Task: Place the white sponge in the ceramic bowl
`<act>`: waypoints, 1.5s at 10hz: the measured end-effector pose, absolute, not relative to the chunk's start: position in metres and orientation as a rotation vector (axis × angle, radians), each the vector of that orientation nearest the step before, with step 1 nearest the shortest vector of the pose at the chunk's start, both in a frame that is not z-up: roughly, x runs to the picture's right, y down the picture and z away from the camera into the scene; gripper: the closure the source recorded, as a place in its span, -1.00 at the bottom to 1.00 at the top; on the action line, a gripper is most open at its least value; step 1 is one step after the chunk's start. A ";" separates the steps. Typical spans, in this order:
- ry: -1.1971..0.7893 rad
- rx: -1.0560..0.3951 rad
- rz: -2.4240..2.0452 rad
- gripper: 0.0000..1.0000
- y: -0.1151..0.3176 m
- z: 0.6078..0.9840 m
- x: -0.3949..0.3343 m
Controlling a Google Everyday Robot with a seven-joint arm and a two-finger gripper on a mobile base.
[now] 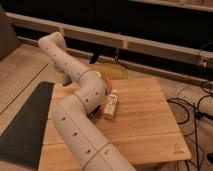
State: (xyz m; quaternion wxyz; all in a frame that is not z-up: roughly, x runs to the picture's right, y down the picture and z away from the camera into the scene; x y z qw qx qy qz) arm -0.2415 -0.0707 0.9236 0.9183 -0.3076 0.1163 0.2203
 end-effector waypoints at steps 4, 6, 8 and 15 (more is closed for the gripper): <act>0.240 -0.633 0.453 1.00 -0.071 0.923 -0.241; 0.242 -0.632 0.456 1.00 -0.072 0.923 -0.238; 0.241 -0.632 0.453 1.00 -0.071 0.923 -0.241; 0.135 -0.479 0.383 1.00 -0.112 0.940 -0.258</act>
